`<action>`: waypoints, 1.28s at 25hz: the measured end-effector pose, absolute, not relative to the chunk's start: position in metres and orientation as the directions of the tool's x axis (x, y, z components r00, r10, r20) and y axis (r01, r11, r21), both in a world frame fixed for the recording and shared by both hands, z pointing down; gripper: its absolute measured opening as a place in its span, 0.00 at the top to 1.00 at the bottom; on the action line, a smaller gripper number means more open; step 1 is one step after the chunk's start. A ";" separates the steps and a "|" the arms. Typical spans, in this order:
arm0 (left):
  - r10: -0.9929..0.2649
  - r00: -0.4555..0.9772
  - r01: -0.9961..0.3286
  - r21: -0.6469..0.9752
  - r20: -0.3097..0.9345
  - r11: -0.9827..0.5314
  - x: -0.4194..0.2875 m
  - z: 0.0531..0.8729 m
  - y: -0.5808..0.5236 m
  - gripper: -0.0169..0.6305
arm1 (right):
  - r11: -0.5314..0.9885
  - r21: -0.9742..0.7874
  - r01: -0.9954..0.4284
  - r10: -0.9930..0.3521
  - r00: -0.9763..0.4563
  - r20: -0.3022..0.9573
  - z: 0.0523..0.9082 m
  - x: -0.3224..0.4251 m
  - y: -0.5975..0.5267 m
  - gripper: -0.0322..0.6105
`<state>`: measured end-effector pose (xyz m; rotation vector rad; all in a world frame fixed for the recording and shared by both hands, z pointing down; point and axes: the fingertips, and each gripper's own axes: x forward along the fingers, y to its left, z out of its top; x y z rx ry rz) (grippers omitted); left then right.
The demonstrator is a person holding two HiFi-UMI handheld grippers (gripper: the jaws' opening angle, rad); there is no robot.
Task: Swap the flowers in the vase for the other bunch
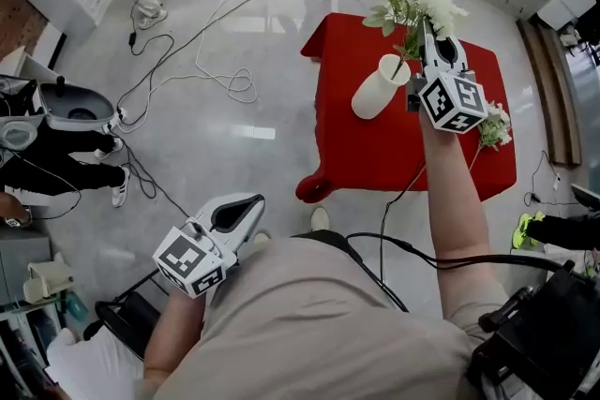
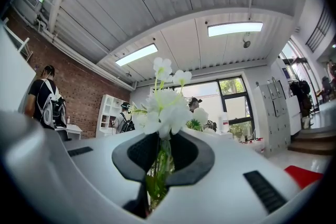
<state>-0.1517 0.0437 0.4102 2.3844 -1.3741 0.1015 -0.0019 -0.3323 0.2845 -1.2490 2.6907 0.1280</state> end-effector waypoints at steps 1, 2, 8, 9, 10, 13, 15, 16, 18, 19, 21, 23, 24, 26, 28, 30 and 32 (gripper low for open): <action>-0.817 0.518 -0.846 0.292 0.251 -0.447 -0.151 0.411 0.045 0.96 | 0.643 0.005 -0.766 -0.752 -0.632 -0.188 0.289 -0.001 -0.332 0.88; -0.817 0.519 -0.845 0.293 0.252 -0.447 -0.151 0.412 0.046 0.96 | 0.640 0.004 -0.768 -0.755 -0.630 -0.184 0.293 0.000 -0.331 0.88; -0.815 0.522 -0.843 0.298 0.252 -0.448 -0.152 0.414 0.047 0.96 | 0.616 0.002 -0.788 -0.779 -0.610 -0.145 0.320 0.006 -0.331 0.86; -0.815 0.522 -0.843 0.299 0.251 -0.448 -0.152 0.413 0.047 0.96 | 0.611 0.000 -0.791 -0.784 -0.606 -0.138 0.324 0.007 -0.331 0.86; -0.815 0.522 -0.842 0.300 0.251 -0.448 -0.152 0.412 0.046 0.96 | 0.607 -0.003 -0.794 -0.788 -0.602 -0.129 0.327 0.008 -0.331 0.85; -0.814 0.523 -0.842 0.300 0.253 -0.448 -0.150 0.405 0.046 0.96 | 0.598 -0.008 -0.801 -0.798 -0.595 -0.100 0.336 0.012 -0.329 0.84; -0.811 0.529 -0.839 0.298 0.250 -0.455 -0.151 0.405 0.048 0.96 | 0.591 -0.014 -0.807 -0.805 -0.588 -0.080 0.345 0.012 -0.326 0.80; -0.808 0.533 -0.837 0.296 0.249 -0.461 -0.152 0.407 0.049 0.96 | 0.586 -0.015 -0.810 -0.809 -0.584 -0.070 0.351 0.011 -0.325 0.79; -0.806 0.538 -0.834 0.291 0.247 -0.468 -0.156 0.411 0.051 0.96 | 0.577 -0.016 -0.816 -0.816 -0.576 -0.053 0.362 0.009 -0.322 0.76; -0.805 0.539 -0.834 0.290 0.246 -0.469 -0.159 0.412 0.052 0.96 | 0.573 -0.018 -0.820 -0.819 -0.572 -0.045 0.367 0.008 -0.321 0.74; -0.806 0.540 -0.833 0.290 0.244 -0.470 -0.164 0.412 0.054 0.96 | 0.562 -0.018 -0.827 -0.827 -0.562 -0.030 0.372 0.006 -0.318 0.72; -0.804 0.543 -0.831 0.292 0.244 -0.473 -0.168 0.412 0.057 0.96 | 0.553 -0.015 -0.833 -0.833 -0.553 -0.014 0.375 0.003 -0.314 0.70; -0.802 0.545 -0.830 0.295 0.243 -0.474 -0.168 0.411 0.058 0.96 | 0.549 -0.012 -0.836 -0.836 -0.549 -0.005 0.377 0.002 -0.311 0.69; -0.801 0.549 -0.827 0.298 0.240 -0.478 -0.169 0.410 0.061 0.96 | 0.542 -0.006 -0.840 -0.840 -0.542 0.011 0.383 0.000 -0.306 0.68; -0.800 0.551 -0.826 0.293 0.236 -0.482 -0.172 0.409 0.064 0.96 | 0.534 -0.006 -0.845 -0.845 -0.534 0.026 0.388 -0.002 -0.304 0.68; -0.800 0.553 -0.825 0.290 0.233 -0.486 -0.175 0.408 0.066 0.96 | 0.526 -0.018 -0.850 -0.850 -0.526 0.035 0.392 -0.002 -0.302 0.68; -0.799 0.554 -0.824 0.292 0.234 -0.486 -0.178 0.408 0.069 0.96 | 0.519 -0.028 -0.855 -0.853 -0.519 0.042 0.394 -0.002 -0.299 0.67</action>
